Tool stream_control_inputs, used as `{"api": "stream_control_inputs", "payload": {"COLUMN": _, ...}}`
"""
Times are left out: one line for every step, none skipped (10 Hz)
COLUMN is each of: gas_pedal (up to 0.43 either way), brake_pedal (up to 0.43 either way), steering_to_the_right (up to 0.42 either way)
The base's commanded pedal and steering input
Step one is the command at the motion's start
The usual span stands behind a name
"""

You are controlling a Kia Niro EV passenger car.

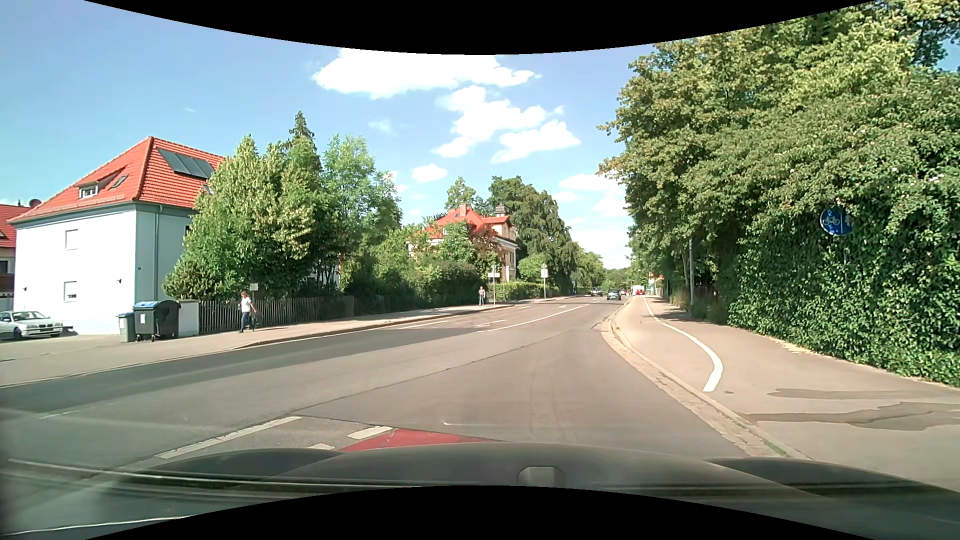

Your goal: Follow the waypoints while adhering to traffic rules and regulations

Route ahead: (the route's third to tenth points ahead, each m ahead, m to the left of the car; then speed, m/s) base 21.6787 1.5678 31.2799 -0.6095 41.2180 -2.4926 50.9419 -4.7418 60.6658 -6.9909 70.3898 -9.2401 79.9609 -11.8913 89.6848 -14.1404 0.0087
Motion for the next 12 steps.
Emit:
{"api": "stream_control_inputs", "payload": {"gas_pedal": 0.000, "brake_pedal": 0.659, "steering_to_the_right": 0.036}}
{"api": "stream_control_inputs", "payload": {"gas_pedal": 0.000, "brake_pedal": 0.659, "steering_to_the_right": 0.036}}
{"api": "stream_control_inputs", "payload": {"gas_pedal": 0.000, "brake_pedal": 0.652, "steering_to_the_right": 0.036}}
{"api": "stream_control_inputs", "payload": {"gas_pedal": 0.000, "brake_pedal": 0.652, "steering_to_the_right": 0.036}}
{"api": "stream_control_inputs", "payload": {"gas_pedal": 0.000, "brake_pedal": 0.652, "steering_to_the_right": 0.036}}
{"api": "stream_control_inputs", "payload": {"gas_pedal": 0.000, "brake_pedal": 0.652, "steering_to_the_right": 0.036}}
{"api": "stream_control_inputs", "payload": {"gas_pedal": 0.000, "brake_pedal": 0.652, "steering_to_the_right": 0.036}}
{"api": "stream_control_inputs", "payload": {"gas_pedal": 0.000, "brake_pedal": 0.652, "steering_to_the_right": 0.036}}
{"api": "stream_control_inputs", "payload": {"gas_pedal": 0.000, "brake_pedal": 0.646, "steering_to_the_right": 0.036}}
{"api": "stream_control_inputs", "payload": {"gas_pedal": 0.000, "brake_pedal": 0.652, "steering_to_the_right": 0.035}}
{"api": "stream_control_inputs", "payload": {"gas_pedal": 0.000, "brake_pedal": 0.646, "steering_to_the_right": 0.034}}
{"api": "stream_control_inputs", "payload": {"gas_pedal": 0.000, "brake_pedal": 0.646, "steering_to_the_right": 0.034}}
